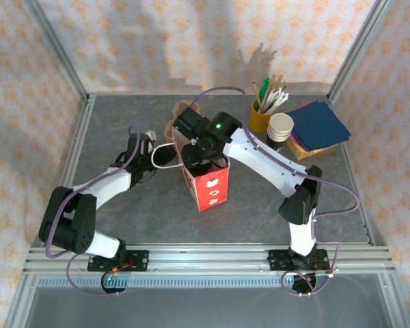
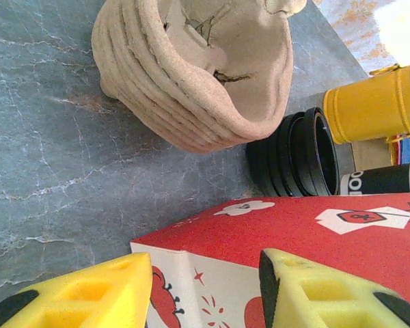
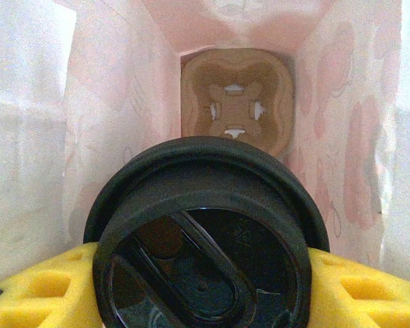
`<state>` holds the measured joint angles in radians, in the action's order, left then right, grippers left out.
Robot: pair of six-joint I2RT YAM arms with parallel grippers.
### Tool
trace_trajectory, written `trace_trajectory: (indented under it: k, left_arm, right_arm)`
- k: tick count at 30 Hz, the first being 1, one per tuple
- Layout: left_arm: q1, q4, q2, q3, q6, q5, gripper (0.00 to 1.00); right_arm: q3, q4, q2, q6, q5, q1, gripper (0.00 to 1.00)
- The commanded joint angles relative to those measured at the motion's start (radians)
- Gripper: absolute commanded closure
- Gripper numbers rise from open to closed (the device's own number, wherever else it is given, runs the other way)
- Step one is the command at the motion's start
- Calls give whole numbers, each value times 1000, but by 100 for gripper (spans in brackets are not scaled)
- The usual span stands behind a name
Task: Pack the takeout coffee
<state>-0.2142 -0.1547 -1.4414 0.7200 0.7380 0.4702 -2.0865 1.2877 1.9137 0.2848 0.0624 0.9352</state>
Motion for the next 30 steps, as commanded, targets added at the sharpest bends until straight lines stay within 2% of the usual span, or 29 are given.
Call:
trace_trajectory:
  k: [1,30]
  left_arm:
    - [2,-18,-3,35,-23,5,53]
    - [-19,21,11,3,-86,-24,53]
  right_arm:
    - [-8,21,-14,11,-41,-4,51]
    - [122,20,-18,16,-5,-23,52]
